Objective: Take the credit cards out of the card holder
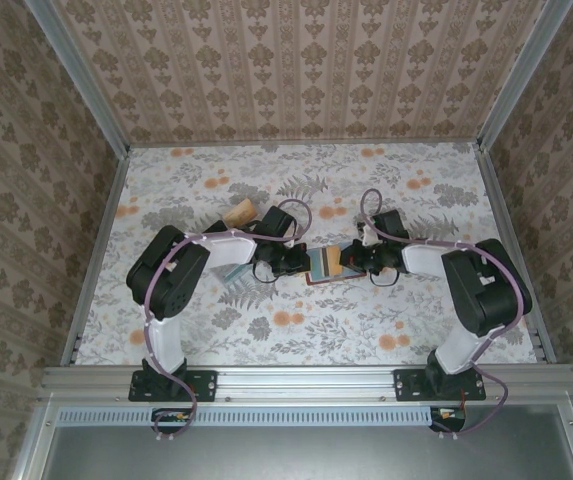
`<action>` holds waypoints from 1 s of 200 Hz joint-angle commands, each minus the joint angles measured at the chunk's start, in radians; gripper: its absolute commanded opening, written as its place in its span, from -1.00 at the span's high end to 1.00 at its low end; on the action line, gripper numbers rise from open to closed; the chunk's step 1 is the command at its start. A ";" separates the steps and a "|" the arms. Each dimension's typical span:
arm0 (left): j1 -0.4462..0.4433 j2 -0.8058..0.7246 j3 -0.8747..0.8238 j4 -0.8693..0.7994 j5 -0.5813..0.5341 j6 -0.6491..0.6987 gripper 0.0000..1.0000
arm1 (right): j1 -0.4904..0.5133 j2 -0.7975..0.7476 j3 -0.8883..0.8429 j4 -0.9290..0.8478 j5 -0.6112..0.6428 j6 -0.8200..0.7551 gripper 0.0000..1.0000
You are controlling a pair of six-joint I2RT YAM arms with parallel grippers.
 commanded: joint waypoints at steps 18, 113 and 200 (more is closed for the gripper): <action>-0.011 0.022 -0.009 -0.071 -0.013 0.028 1.00 | -0.058 -0.072 -0.045 -0.088 0.042 -0.042 0.91; 0.001 -0.056 0.021 -0.075 -0.012 0.027 0.72 | -0.080 -0.246 -0.031 -0.181 0.038 -0.050 1.00; 0.055 -0.295 -0.081 0.327 0.051 -0.199 0.14 | -0.065 -0.421 0.060 -0.067 -0.095 0.089 1.00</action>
